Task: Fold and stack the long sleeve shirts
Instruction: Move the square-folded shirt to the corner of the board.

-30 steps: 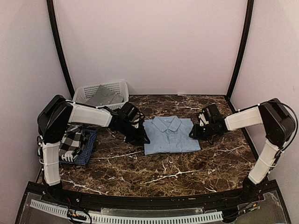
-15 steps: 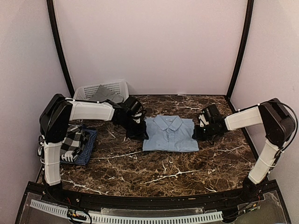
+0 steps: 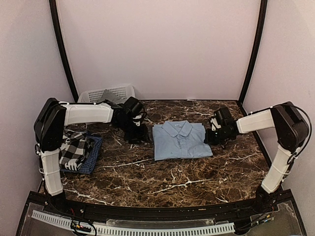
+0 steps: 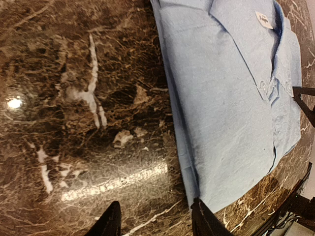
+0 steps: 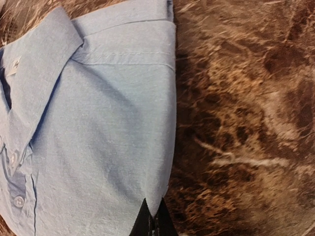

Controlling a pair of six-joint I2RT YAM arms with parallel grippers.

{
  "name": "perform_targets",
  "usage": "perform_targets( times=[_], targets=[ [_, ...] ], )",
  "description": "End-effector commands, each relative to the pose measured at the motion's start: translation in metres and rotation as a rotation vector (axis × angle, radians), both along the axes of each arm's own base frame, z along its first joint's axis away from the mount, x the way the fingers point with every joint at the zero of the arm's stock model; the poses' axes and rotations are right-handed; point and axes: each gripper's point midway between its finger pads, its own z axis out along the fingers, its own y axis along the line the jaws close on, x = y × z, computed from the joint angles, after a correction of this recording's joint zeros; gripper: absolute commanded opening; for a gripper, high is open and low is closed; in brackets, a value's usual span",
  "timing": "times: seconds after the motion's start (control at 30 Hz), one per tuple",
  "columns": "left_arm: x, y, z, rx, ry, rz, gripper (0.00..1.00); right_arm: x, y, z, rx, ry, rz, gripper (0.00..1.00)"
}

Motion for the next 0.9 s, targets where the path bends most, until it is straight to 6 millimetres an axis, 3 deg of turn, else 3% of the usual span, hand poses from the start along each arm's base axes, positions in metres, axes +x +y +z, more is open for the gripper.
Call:
perform_targets(
  times=[0.0, 0.1, 0.3, 0.6, 0.77, 0.8, 0.87],
  targets=[
    [-0.002, 0.029, 0.036, 0.048, -0.085, 0.023, 0.47, 0.021, -0.028, 0.000, -0.054, -0.015, -0.058, 0.00],
    [-0.003, 0.042, 0.041, 0.066, -0.107, 0.048, 0.48, 0.029, -0.047, -0.005, -0.084, -0.007, -0.080, 0.00],
    [-0.013, 0.072, 0.034, 0.110, -0.101, 0.099, 0.48, 0.045, -0.089, -0.008, -0.137, 0.003, -0.126, 0.00],
    [-0.025, 0.119, 0.029, 0.241, -0.131, 0.174, 0.48, 0.063, -0.167, -0.012, -0.282, 0.031, -0.266, 0.00],
    [-0.026, 0.135, 0.031, 0.275, -0.131, 0.197, 0.48, 0.078, -0.188, -0.014, -0.331, 0.040, -0.298, 0.00],
    [-0.026, 0.139, 0.031, 0.291, -0.132, 0.202, 0.48, 0.080, -0.204, -0.015, -0.342, 0.048, -0.329, 0.00],
    [-0.027, 0.146, 0.032, 0.315, -0.136, 0.213, 0.48, 0.082, -0.211, -0.015, -0.355, 0.055, -0.339, 0.03]
  ],
)
